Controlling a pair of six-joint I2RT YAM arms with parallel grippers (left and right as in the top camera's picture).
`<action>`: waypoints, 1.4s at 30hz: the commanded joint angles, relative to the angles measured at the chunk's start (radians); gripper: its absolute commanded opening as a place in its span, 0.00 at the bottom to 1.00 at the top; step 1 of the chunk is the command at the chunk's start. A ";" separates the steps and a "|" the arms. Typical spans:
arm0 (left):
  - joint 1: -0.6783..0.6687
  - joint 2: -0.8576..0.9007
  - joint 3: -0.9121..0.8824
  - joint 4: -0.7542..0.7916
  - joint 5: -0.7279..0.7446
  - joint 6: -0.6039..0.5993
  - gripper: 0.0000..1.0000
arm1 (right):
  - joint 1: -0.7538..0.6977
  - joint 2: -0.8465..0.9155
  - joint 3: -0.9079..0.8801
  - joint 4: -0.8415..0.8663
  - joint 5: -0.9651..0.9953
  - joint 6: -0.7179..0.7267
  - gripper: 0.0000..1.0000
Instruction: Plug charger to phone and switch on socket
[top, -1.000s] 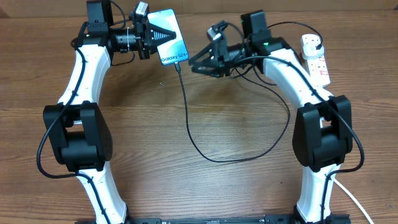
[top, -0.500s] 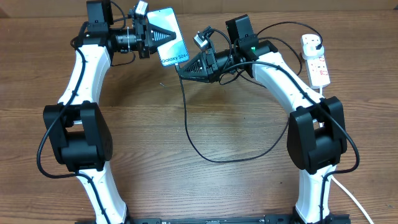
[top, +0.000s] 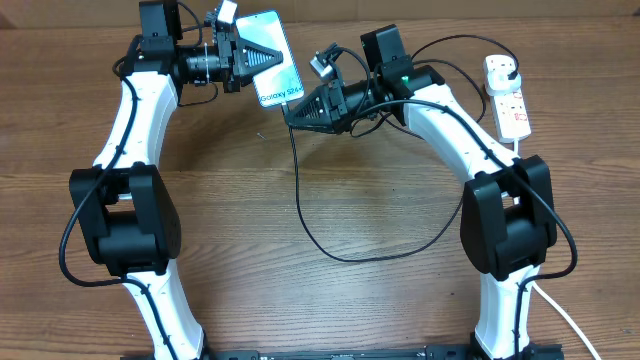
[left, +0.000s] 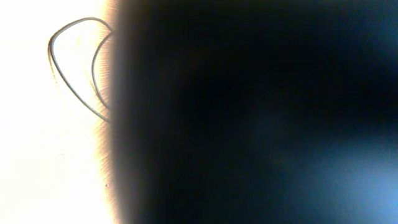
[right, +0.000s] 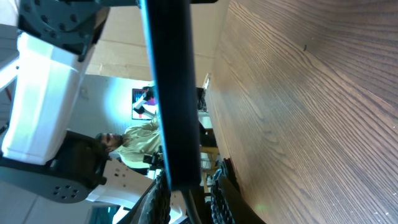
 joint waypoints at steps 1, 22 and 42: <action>0.004 -0.006 0.003 0.002 0.026 0.053 0.04 | 0.021 -0.019 0.019 -0.004 0.031 -0.013 0.22; 0.004 -0.006 0.003 0.002 0.044 0.067 0.04 | 0.024 -0.019 0.019 -0.003 0.074 -0.012 0.04; 0.001 -0.006 0.003 -0.084 0.188 0.098 0.04 | 0.021 -0.019 0.019 0.063 0.075 0.016 0.04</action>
